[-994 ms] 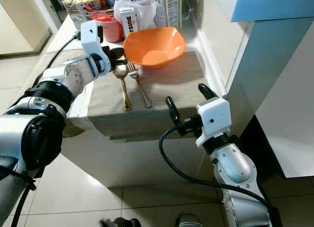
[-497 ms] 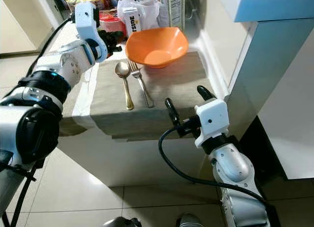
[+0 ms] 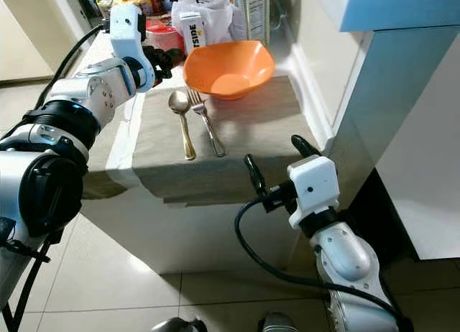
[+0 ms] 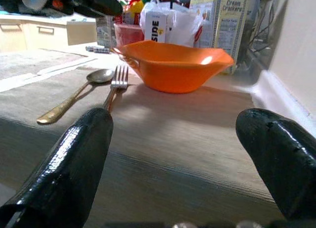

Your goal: Setting the table

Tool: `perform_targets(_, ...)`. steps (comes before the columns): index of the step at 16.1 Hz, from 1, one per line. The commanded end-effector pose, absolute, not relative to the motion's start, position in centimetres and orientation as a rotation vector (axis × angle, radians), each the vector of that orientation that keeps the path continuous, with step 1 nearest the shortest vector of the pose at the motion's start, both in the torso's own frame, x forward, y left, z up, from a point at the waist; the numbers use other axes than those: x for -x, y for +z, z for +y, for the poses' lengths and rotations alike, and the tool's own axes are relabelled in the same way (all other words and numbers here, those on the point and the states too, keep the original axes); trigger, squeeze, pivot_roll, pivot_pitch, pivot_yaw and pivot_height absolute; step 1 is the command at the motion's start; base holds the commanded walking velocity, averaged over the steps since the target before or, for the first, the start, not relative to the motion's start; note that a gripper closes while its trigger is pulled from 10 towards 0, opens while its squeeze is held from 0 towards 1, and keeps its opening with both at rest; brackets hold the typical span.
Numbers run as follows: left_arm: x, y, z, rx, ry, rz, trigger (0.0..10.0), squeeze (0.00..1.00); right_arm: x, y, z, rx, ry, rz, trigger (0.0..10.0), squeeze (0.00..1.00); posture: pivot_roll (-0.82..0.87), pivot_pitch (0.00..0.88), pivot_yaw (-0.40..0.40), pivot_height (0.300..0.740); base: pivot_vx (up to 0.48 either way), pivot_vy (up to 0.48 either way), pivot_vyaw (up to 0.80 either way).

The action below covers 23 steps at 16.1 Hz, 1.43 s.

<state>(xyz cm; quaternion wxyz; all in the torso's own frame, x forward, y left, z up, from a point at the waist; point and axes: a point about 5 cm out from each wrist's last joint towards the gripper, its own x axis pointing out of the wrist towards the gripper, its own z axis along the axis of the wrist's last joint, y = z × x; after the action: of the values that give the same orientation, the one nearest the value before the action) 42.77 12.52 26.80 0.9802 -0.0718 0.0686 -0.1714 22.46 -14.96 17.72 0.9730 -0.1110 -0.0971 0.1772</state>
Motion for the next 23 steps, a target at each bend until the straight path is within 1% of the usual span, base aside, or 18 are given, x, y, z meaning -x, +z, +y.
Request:
perform_targets(1,-42.8,27.4,12.7,0.122,-0.349,0.129,10.0,1.0,-22.0,17.9,-14.9,0.225,0.358,-0.195,10.0,0.0,-0.36,0.115,0.149,0.74,0.0,0.0,0.0)
perform_targets(4,-42.8,27.3,12.4,0.124,-0.36,0.135,10.0,1.0,-20.9,18.2,-15.2,0.239,0.352,-0.191,10.0,0.0,-0.38,0.138,0.142,0.74,0.0,0.0,0.0)
perform_targets(5,-42.8,27.2,12.3,0.118,-0.357,0.136,10.0,1.0,-20.2,18.8,-15.7,0.238,0.333,-0.205,10.0,0.0,-0.41,0.155,0.135,0.74,0.0,0.0,0.0)
perform_targets(7,-42.8,27.2,12.6,0.109,-0.337,0.132,10.0,1.0,-18.1,18.9,-16.6,0.247,0.308,-0.17,10.0,0.0,-0.44,0.173,0.127,0.74,0.0,0.0,0.0)
perform_targets(11,-42.8,26.4,12.9,0.099,-0.311,0.145,10.0,1.0,-17.4,18.7,-16.7,0.253,0.305,-0.141,10.0,0.0,-0.45,0.191,0.12,0.74,0.0,0.0,0.0)
perform_targets(12,-42.8,26.3,13.1,0.095,-0.305,0.148,10.0,0.69,-17.4,18.7,-16.6,0.253,0.31,-0.134,10.0,0.0,-0.45,0.193,0.118,0.74,0.0,0.0,0.0)
perform_targets(13,-42.8,26.3,13.2,0.094,-0.296,0.148,10.0,0.0,-17.3,18.7,-16.6,0.253,0.311,-0.131,10.0,0.0,-0.45,0.194,0.117,0.74,0.0,0.0,0.0)
perform_targets(17,-42.9,26.2,13.9,0.106,-0.248,0.164,10.0,0.0,-17.3,18.7,-16.6,0.251,0.318,-0.117,10.0,0.0,-0.45,0.2,0.118,0.74,0.0,0.0,0.0)
perform_targets(20,-42.8,26.1,14.0,0.124,-0.238,0.172,10.0,0.0,-17.3,18.7,-16.5,0.249,0.317,-0.113,10.0,0.0,-0.44,0.198,0.12,0.74,0.0,0.0,0.0)
perform_targets(23,-42.9,27.0,14.1,0.142,-0.234,0.146,10.0,0.0,-17.5,18.6,-16.4,0.247,0.321,-0.108,10.0,0.0,-0.44,0.195,0.12,0.74,0.0,0.0,0.0)
